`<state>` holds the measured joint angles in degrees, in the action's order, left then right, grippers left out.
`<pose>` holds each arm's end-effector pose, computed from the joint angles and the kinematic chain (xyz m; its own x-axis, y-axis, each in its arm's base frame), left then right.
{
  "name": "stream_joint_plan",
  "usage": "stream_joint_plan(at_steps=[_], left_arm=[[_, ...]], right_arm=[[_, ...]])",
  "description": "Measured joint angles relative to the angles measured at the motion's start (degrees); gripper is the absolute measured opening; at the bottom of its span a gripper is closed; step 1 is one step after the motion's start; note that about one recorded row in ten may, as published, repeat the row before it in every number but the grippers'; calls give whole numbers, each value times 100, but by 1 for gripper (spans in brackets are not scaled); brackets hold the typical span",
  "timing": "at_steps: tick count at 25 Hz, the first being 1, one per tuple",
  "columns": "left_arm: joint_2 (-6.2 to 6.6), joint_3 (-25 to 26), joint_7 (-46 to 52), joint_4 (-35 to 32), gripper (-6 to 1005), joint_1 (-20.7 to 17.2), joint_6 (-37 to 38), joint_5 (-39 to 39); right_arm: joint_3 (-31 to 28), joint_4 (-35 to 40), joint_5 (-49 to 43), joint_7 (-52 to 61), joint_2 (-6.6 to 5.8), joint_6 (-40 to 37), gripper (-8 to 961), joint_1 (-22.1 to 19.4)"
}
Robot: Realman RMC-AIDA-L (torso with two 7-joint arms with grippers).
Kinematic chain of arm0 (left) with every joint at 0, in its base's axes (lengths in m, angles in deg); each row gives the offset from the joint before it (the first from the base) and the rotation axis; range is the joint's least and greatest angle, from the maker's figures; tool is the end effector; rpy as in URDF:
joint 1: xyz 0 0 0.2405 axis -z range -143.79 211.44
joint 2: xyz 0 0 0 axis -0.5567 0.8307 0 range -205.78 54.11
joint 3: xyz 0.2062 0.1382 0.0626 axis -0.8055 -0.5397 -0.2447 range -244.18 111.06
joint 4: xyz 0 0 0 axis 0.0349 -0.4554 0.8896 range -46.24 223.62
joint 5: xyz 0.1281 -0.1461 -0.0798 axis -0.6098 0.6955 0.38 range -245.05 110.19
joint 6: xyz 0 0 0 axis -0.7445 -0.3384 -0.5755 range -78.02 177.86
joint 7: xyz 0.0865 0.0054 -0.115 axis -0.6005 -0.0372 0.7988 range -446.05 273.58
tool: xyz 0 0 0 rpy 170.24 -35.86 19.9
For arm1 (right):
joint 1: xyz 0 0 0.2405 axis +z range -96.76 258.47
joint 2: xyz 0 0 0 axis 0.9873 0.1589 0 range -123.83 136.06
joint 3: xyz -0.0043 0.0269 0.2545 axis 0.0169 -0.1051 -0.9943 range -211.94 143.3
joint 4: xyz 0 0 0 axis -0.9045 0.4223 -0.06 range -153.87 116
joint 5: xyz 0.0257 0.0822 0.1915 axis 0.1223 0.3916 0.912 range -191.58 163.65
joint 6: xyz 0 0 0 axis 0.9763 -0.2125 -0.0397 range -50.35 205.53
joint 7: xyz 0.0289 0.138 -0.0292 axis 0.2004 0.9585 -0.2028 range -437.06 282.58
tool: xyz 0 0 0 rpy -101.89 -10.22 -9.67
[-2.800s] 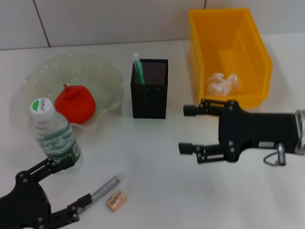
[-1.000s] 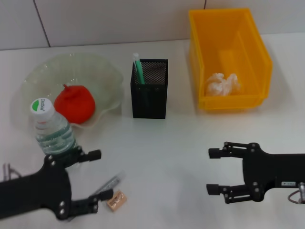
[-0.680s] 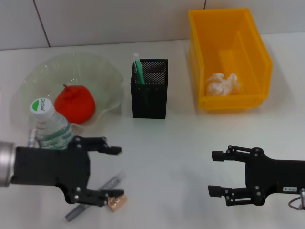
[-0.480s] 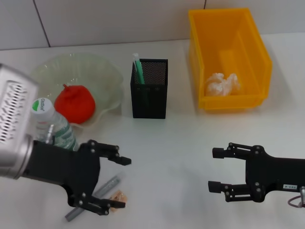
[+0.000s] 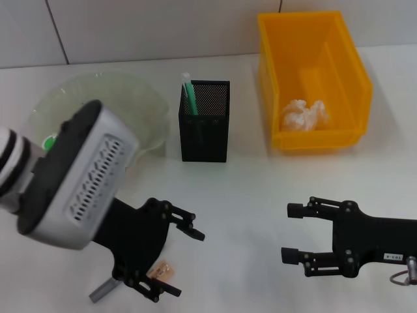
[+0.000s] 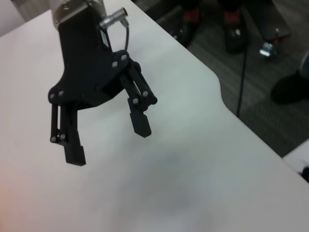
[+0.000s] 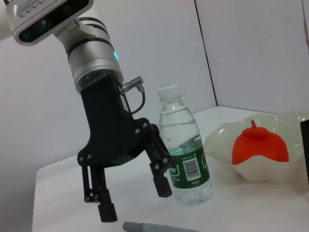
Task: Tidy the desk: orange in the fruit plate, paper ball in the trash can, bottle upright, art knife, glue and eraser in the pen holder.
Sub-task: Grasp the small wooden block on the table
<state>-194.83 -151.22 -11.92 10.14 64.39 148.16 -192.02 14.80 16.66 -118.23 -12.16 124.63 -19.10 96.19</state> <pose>-0.1473 0.2958 -0.0286 0.8325 -0.5523 -0.0436 -0.5375 -0.8243 0.1775 0.3037 0.2430 -0.0105 0.7708 -0.2851 -0.5698 -0.4093 -0.9069 -0.0999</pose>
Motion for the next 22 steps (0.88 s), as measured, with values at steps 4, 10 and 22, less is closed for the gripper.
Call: stream_joint_plan(at_steps=[4, 10, 22], left_arm=[[-5, -439, 114, -243, 771, 98, -127, -356], [-10, -1256, 466, -434, 764, 328, -539, -1050], [-19, -2392, 1170, -497, 750, 726, -517, -1761]], right_arm=[[-1, 0, -8, 53, 4, 12, 838, -21], [19, -6, -42, 173, 4, 48, 838, -10], [10, -19, -50, 216, 22, 63, 838, -31]])
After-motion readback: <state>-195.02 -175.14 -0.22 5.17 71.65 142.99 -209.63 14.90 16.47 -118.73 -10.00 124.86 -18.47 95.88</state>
